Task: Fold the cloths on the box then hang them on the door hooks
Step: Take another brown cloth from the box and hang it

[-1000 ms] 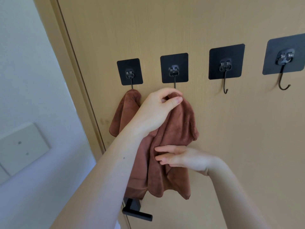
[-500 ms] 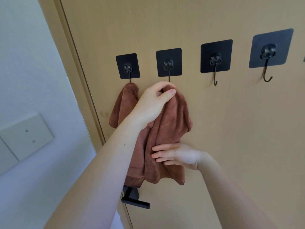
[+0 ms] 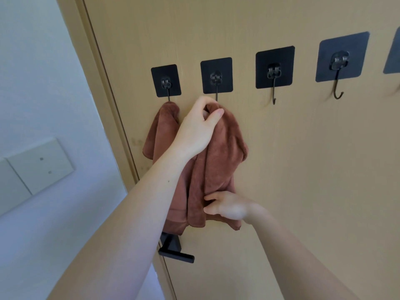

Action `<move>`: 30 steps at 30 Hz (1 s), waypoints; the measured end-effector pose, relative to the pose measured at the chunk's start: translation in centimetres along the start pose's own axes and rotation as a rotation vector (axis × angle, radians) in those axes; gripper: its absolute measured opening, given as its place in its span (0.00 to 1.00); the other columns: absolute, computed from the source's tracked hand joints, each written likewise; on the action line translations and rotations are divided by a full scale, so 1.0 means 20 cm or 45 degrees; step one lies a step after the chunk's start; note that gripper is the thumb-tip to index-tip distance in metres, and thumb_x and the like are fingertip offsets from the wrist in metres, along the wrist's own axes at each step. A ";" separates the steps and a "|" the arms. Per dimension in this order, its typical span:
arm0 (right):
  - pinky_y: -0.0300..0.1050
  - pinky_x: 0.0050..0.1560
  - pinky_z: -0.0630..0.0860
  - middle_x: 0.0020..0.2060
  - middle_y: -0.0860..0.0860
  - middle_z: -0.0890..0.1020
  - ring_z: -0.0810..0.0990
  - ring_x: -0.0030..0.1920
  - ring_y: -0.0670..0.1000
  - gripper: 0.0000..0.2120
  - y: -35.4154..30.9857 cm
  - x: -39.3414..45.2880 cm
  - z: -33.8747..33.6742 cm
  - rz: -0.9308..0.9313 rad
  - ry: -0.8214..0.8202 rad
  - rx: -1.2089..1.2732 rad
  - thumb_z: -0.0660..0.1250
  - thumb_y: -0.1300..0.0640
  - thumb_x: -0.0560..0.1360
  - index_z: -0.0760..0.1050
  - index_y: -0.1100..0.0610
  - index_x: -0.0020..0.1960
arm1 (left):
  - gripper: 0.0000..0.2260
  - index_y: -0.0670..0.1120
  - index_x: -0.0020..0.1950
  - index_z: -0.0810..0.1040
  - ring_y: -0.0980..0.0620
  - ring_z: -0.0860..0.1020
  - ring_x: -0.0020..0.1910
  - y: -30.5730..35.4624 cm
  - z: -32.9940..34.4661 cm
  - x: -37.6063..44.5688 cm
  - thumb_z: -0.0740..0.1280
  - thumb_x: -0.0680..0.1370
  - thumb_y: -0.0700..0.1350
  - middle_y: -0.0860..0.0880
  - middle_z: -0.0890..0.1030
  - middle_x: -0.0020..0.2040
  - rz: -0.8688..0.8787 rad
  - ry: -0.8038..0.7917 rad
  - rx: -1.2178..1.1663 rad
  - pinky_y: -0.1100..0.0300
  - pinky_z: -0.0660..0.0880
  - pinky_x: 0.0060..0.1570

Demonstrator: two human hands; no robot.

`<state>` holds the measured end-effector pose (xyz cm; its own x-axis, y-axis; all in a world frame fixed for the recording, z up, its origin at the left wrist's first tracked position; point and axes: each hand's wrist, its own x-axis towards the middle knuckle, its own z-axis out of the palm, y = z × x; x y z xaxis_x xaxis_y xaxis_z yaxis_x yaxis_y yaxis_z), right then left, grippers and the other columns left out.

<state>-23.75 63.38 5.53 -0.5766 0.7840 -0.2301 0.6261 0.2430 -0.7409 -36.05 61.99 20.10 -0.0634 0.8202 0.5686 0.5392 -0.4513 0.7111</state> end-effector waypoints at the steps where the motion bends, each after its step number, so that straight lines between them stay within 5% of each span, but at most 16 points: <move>1: 0.42 0.68 0.70 0.69 0.49 0.77 0.77 0.63 0.49 0.27 0.00 -0.01 -0.01 0.012 -0.026 -0.006 0.66 0.47 0.81 0.67 0.50 0.78 | 0.05 0.52 0.58 0.75 0.54 0.78 0.41 0.01 -0.01 0.00 0.64 0.84 0.50 0.50 0.78 0.43 -0.011 -0.010 0.001 0.62 0.74 0.46; 8: 0.46 0.64 0.79 0.59 0.56 0.85 0.85 0.60 0.53 0.21 -0.02 -0.05 -0.06 0.045 -0.279 0.197 0.65 0.52 0.83 0.75 0.65 0.69 | 0.08 0.56 0.62 0.76 0.57 0.79 0.44 0.00 0.00 -0.02 0.65 0.82 0.53 0.55 0.78 0.45 0.012 0.049 0.090 0.60 0.76 0.49; 11: 0.47 0.62 0.81 0.56 0.57 0.87 0.86 0.56 0.53 0.22 -0.06 -0.11 -0.07 0.035 -0.381 0.264 0.65 0.51 0.83 0.73 0.65 0.70 | 0.14 0.57 0.66 0.72 0.54 0.80 0.50 -0.02 0.03 -0.05 0.67 0.81 0.53 0.54 0.78 0.52 0.061 0.077 0.148 0.54 0.79 0.56; 18: 0.47 0.58 0.83 0.54 0.57 0.87 0.87 0.54 0.54 0.18 -0.10 -0.15 -0.08 -0.151 -0.286 0.648 0.66 0.53 0.83 0.73 0.60 0.69 | 0.15 0.52 0.66 0.75 0.60 0.77 0.58 -0.07 0.06 -0.19 0.69 0.80 0.45 0.53 0.74 0.61 0.119 0.286 0.136 0.62 0.77 0.58; 24: 0.52 0.59 0.83 0.51 0.57 0.88 0.88 0.53 0.56 0.13 -0.07 -0.17 -0.01 -0.173 -0.190 0.791 0.66 0.55 0.83 0.77 0.59 0.65 | 0.09 0.53 0.53 0.81 0.57 0.81 0.52 -0.13 0.07 -0.40 0.68 0.79 0.40 0.54 0.81 0.52 0.110 0.405 0.053 0.57 0.79 0.55; 27: 0.49 0.56 0.84 0.50 0.56 0.88 0.88 0.51 0.56 0.12 -0.04 -0.20 0.04 -0.099 -0.146 0.750 0.66 0.55 0.83 0.79 0.59 0.62 | 0.11 0.55 0.47 0.82 0.52 0.84 0.49 -0.19 0.08 -0.54 0.68 0.78 0.38 0.53 0.85 0.44 -0.036 0.321 -0.145 0.46 0.81 0.56; 30: 0.44 0.50 0.84 0.49 0.56 0.88 0.88 0.48 0.54 0.11 -0.03 -0.24 0.10 -0.016 -0.066 0.717 0.65 0.55 0.83 0.80 0.58 0.60 | 0.10 0.49 0.51 0.82 0.54 0.85 0.47 -0.26 0.07 -0.63 0.65 0.79 0.36 0.50 0.85 0.44 -0.125 0.184 -0.188 0.47 0.82 0.54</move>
<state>-22.35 58.37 5.86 -0.6162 0.7505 -0.2389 0.2502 -0.1011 -0.9629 -36.77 54.43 8.63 -0.2345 0.8085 0.5397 0.3962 -0.4275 0.8126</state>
